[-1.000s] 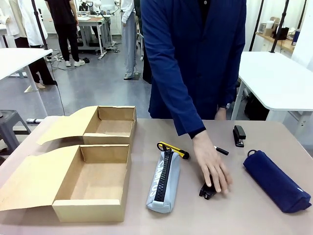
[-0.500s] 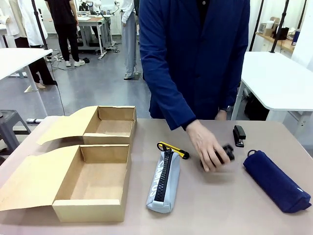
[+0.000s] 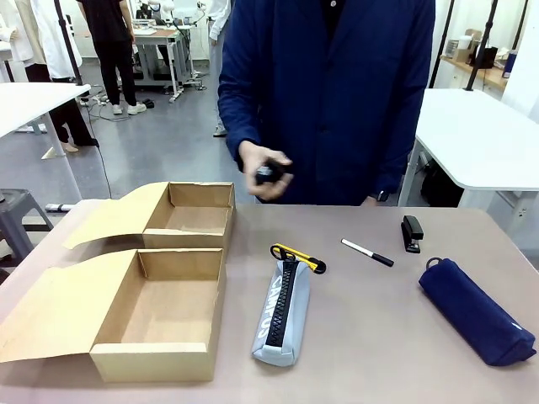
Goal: Place items inside the box.
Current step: Pick up a Pencil pouch or Stapler and place it inside the Mailer Box closest to the robot.
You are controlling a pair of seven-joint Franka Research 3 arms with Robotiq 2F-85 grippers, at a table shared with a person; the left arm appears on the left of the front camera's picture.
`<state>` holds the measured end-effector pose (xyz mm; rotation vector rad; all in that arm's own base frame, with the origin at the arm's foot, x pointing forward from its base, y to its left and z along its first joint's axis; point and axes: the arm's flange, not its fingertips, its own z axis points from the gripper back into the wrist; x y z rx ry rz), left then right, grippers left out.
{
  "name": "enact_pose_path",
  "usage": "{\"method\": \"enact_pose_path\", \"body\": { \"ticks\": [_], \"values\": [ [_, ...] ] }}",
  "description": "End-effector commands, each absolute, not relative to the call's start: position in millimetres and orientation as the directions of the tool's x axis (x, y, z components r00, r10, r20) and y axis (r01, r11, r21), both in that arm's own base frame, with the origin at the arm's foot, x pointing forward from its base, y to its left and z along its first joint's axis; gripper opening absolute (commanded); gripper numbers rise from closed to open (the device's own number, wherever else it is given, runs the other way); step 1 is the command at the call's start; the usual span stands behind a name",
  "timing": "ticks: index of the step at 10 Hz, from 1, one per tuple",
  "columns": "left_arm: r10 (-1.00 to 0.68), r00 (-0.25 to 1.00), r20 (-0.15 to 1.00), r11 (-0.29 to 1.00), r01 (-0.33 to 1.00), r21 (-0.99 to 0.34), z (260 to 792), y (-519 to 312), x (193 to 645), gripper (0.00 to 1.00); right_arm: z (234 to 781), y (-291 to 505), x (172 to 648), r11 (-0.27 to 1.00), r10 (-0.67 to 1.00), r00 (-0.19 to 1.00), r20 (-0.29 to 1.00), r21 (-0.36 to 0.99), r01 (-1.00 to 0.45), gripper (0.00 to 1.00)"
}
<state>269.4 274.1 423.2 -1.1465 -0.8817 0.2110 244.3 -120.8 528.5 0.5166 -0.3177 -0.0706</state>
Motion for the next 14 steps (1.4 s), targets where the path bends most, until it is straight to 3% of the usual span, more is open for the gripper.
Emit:
{"method": "enact_pose_path", "body": {
  "ticks": [1,3,4,5,9,12,14],
  "values": [
    [0.569,0.635,0.523,0.433,0.310,-0.847,425,275,270,1.00,482,17,250,0.932,0.064,0.977,0.205,0.338,-0.132,1.00],
    [0.569,0.635,0.523,0.433,0.310,-0.847,425,275,270,1.00,454,91,244,0.890,0.181,0.981,0.072,0.412,-0.195,1.00],
    [0.569,0.635,0.523,0.433,0.310,-0.847,425,275,270,1.00,456,89,243,0.896,0.001,0.998,0.058,0.444,-0.027,1.00],
    [0.569,0.635,0.523,0.433,0.310,-0.847,425,275,270,1.00,523,74,265,0.915,0.164,0.979,0.122,0.352,-0.198,1.00],
    [0.569,0.635,0.523,0.433,0.310,-0.847,425,275,270,1.00,520,84,267,0.917,0.146,0.985,0.097,0.360,-0.172,1.00],
    [0.569,0.635,0.523,0.433,0.310,-0.847,425,275,270,1.00,544,265,277,0.988,0.095,0.988,-0.125,0.134,-0.078,1.00],
    [0.569,0.635,0.523,0.433,0.310,-0.847,425,275,270,1.00,517,355,296,0.998,0.050,0.979,-0.198,0.048,-0.041,1.00]
  ]
}}
